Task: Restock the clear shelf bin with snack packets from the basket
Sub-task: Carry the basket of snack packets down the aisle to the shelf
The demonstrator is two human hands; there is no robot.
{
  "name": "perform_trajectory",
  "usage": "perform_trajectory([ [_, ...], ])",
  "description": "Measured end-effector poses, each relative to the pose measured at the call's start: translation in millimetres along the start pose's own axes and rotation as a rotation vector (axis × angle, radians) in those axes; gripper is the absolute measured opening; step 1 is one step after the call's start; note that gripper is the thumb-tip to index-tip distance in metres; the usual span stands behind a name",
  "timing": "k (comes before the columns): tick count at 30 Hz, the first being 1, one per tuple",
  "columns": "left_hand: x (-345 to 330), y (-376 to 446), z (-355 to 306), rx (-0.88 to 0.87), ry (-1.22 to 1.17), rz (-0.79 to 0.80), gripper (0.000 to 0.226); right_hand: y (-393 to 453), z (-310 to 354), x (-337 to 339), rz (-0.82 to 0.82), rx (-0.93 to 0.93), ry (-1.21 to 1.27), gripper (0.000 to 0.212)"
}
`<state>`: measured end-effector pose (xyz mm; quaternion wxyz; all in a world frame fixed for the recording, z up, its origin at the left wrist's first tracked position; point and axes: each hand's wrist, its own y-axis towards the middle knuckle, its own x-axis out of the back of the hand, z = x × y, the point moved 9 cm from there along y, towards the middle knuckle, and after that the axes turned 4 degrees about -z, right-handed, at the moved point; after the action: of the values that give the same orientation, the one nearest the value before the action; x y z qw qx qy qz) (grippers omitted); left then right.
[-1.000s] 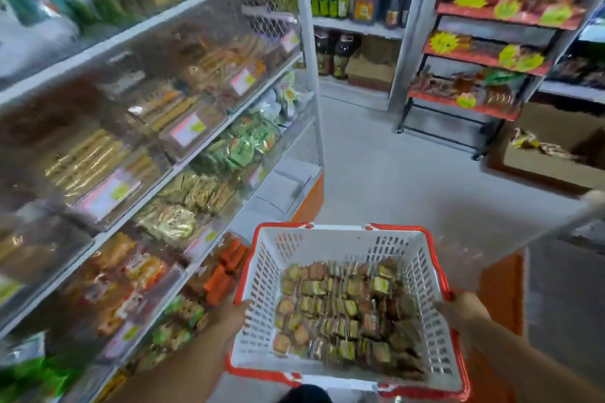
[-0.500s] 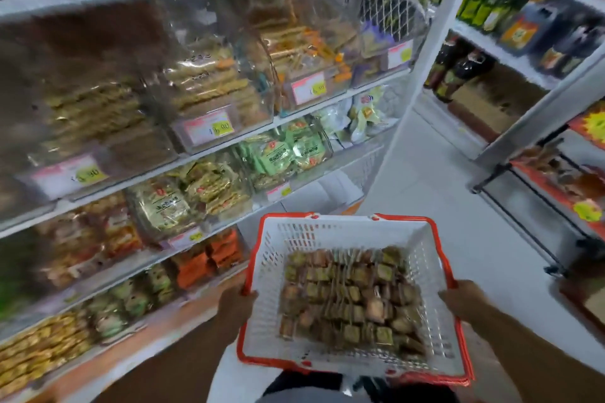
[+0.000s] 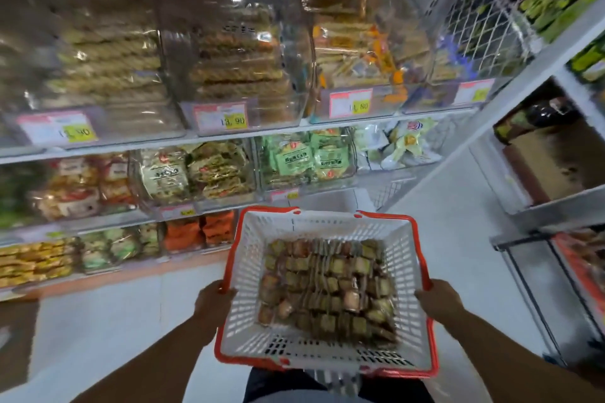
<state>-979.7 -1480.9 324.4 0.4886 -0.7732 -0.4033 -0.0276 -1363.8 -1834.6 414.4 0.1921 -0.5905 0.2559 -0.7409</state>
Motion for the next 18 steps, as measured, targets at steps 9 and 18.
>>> perform_trajectory([
  [9,-40.5,-53.6,38.1,0.187,-0.161,-0.2,0.021,85.1,34.5,5.9,0.157,0.206,-0.243,0.014],
  [18,-111.4,-123.6,77.7,0.349,-0.231,-0.338,0.029,131.3,25.4,7.1,0.212,0.199,-0.282,0.024],
])
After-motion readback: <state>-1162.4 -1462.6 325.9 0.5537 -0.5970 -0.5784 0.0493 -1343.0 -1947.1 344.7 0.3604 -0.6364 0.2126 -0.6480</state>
